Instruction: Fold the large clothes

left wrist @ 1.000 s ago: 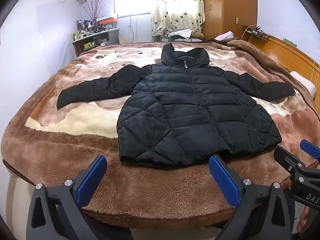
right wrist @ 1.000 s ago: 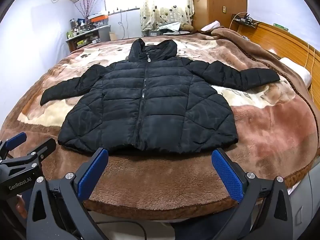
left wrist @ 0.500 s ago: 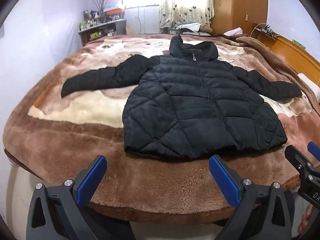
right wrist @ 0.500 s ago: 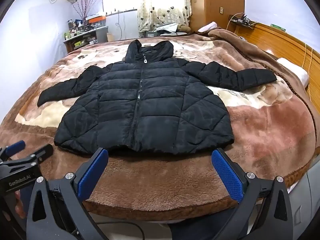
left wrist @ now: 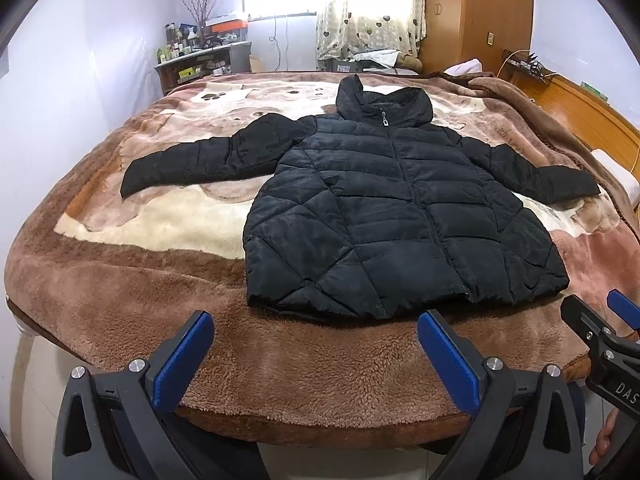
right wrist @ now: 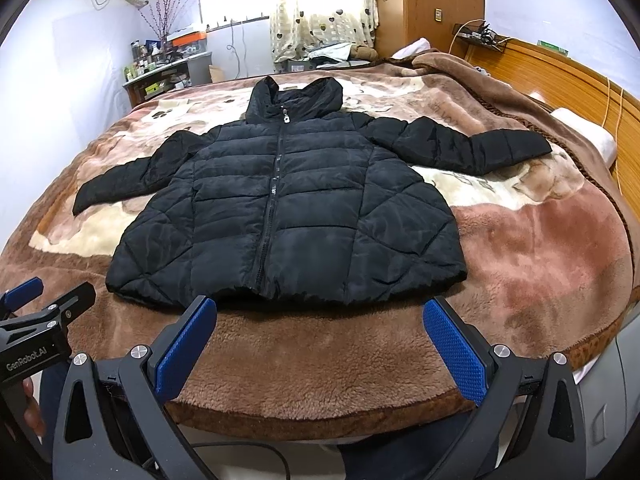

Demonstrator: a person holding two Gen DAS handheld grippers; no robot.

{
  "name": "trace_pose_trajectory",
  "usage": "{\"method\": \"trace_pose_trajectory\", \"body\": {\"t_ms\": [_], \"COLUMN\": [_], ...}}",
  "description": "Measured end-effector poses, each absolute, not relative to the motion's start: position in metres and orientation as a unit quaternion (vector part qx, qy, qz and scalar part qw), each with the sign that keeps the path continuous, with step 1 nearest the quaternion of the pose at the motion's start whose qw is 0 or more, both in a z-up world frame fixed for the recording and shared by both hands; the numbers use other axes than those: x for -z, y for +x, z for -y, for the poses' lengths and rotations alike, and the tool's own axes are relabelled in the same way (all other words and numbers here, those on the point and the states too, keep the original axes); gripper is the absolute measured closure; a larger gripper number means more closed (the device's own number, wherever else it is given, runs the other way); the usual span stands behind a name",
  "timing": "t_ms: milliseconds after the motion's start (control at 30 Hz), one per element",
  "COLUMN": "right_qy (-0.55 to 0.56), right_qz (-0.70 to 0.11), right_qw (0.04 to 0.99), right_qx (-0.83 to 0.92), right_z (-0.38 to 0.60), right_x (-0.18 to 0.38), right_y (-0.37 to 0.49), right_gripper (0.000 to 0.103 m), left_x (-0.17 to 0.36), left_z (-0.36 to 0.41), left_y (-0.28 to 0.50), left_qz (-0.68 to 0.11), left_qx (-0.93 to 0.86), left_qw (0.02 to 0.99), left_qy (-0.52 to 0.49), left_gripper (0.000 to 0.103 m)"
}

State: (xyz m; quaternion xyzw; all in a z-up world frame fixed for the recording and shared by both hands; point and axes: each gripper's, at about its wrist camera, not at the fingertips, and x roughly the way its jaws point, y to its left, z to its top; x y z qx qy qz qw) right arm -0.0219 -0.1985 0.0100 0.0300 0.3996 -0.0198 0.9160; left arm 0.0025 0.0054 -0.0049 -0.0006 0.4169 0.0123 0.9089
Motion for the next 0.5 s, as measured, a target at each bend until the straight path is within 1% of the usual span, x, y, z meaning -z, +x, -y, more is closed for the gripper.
{"method": "trace_pose_trajectory", "body": {"t_ms": [500], "right_qy": [0.023], "right_qz": [-0.391], "right_qw": [0.92], "right_qx": [0.01], "right_z": [0.1949], "right_x": [-0.0131], "right_y": [-0.0239], "right_gripper": [0.0], "left_x": [0.0002], "left_z": [-0.0017], "left_y": [-0.0005], "left_qz": [-0.408], "left_qx": [-0.011], "left_qw": [0.913], "left_qy": [0.007], "left_gripper": [0.0]}}
